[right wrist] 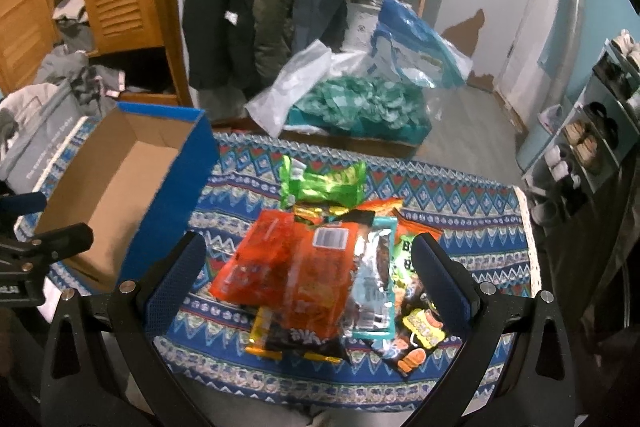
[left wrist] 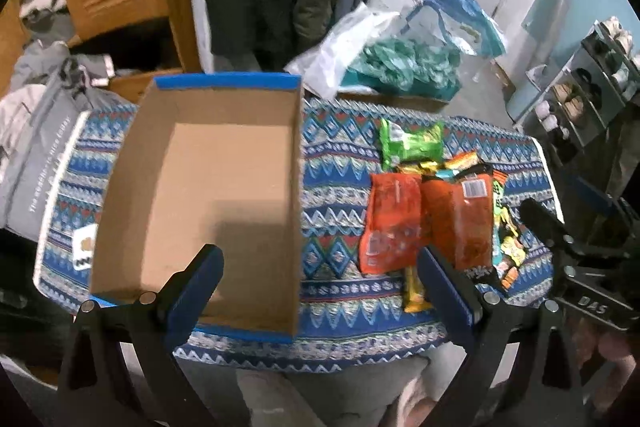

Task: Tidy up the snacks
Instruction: 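Move both grippers forward over the snack pile, then grasp the red-orange bag with the left gripper while the right grasps the barcoded orange bag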

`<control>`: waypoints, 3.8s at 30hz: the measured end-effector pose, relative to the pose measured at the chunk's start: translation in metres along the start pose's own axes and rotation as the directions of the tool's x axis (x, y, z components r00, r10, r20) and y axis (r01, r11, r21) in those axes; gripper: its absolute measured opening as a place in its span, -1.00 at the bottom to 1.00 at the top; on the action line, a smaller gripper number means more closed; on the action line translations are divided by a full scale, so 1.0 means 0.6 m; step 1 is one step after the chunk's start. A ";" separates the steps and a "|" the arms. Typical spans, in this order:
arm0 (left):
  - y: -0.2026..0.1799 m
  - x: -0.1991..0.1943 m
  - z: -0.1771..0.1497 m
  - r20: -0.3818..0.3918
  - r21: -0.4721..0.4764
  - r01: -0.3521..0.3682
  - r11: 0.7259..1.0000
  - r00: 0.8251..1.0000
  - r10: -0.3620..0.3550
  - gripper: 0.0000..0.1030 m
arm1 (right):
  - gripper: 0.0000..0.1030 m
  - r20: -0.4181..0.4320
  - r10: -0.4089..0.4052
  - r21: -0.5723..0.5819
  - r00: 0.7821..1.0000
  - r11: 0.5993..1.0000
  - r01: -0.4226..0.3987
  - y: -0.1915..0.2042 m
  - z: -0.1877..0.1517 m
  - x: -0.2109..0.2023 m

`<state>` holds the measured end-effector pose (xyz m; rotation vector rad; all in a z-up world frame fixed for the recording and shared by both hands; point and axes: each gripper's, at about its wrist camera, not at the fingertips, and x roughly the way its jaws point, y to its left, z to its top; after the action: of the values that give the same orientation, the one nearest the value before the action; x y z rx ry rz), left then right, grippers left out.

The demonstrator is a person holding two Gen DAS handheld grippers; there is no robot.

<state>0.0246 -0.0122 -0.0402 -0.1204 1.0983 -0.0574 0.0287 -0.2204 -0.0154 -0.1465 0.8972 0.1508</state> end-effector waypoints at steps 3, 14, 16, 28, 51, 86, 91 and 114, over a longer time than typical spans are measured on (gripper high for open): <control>-0.009 0.015 0.004 -0.028 0.009 -0.003 1.000 1.000 0.003 0.91 | 0.95 -0.038 -0.007 0.009 0.999 1.000 0.008 -0.006 -0.002 0.022; -0.035 0.086 0.030 -0.084 -0.009 -0.030 1.000 0.996 0.029 0.91 | 0.95 -0.137 -0.042 0.056 0.990 0.997 0.050 -0.041 0.004 0.096; -0.041 0.103 0.033 -0.092 -0.002 -0.043 0.999 0.995 0.042 0.91 | 0.95 -0.165 -0.029 0.068 0.986 0.997 0.041 -0.045 -0.002 0.110; -0.061 0.163 0.004 -0.112 0.030 -0.059 0.998 0.992 0.062 0.91 | 0.85 -0.277 0.029 0.098 0.960 0.995 -0.002 -0.056 -0.050 0.179; -0.103 0.175 0.027 -0.115 -0.010 0.032 0.999 0.993 -0.033 0.91 | 0.11 -0.254 0.138 0.134 0.957 0.985 -0.106 -0.060 -0.065 0.197; -0.166 0.346 0.015 -0.327 0.074 0.090 0.993 0.943 -0.061 0.08 | 0.11 -0.220 0.177 0.216 0.959 0.968 -0.129 -0.147 -0.079 0.185; -0.166 0.325 0.017 -0.303 0.100 0.077 0.992 0.952 -0.043 -0.06 | 0.11 -0.215 0.171 0.198 0.961 0.972 -0.129 -0.137 -0.075 0.181; -0.103 0.151 0.035 -0.122 0.049 0.083 0.995 0.990 -0.076 -0.08 | 0.11 -0.121 0.191 0.130 0.974 0.976 -0.175 -0.070 -0.023 0.107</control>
<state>0.0854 -0.0815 -0.1031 -0.1135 1.2107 -0.1675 0.0659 -0.2600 -0.0718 0.0385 1.0496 0.2613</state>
